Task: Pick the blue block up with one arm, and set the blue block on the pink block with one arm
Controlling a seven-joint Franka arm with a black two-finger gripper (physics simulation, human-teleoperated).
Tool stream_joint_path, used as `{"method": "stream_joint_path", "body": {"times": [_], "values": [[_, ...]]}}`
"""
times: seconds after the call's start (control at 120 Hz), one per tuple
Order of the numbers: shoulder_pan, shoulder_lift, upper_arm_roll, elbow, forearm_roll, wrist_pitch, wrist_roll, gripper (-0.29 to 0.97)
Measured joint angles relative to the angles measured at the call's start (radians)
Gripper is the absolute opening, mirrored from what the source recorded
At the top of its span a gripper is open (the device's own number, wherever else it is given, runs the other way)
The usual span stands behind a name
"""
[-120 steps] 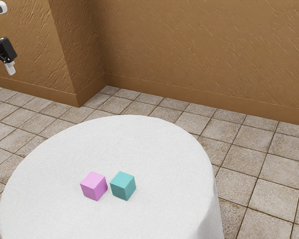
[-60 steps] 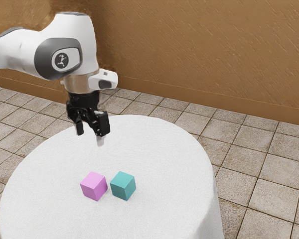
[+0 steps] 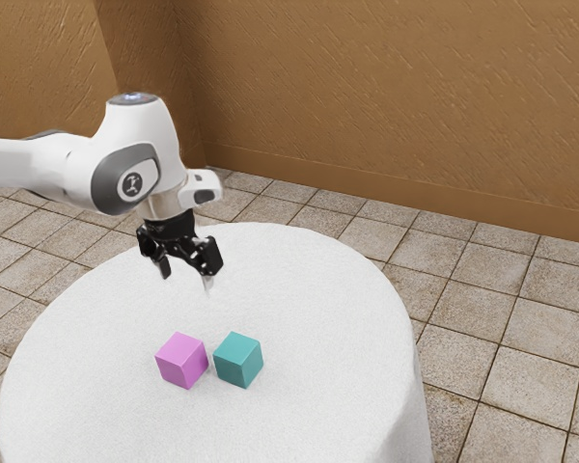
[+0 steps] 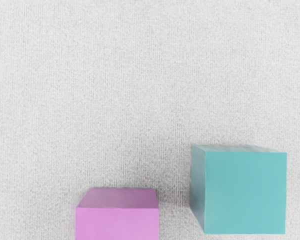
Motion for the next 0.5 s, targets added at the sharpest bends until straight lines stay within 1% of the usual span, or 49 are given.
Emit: {"method": "stream_joint_path", "body": {"times": [0.167, 0.267, 0.383, 0.45, 0.5], "values": [[0.006, 0.013, 0.004, 0.003, 0.010, 0.072, -0.053, 0.68], [-0.003, 0.015, 0.004, 0.003, -0.021, 0.101, -0.079, 0.68], [-0.015, 0.019, 0.008, 0.003, -0.042, 0.120, -0.107, 0.68], [-0.031, 0.082, 0.019, 0.039, -0.073, 0.125, -0.120, 0.68], [-0.002, 0.113, -0.015, 0.070, -0.096, 0.131, -0.129, 0.68]]}}
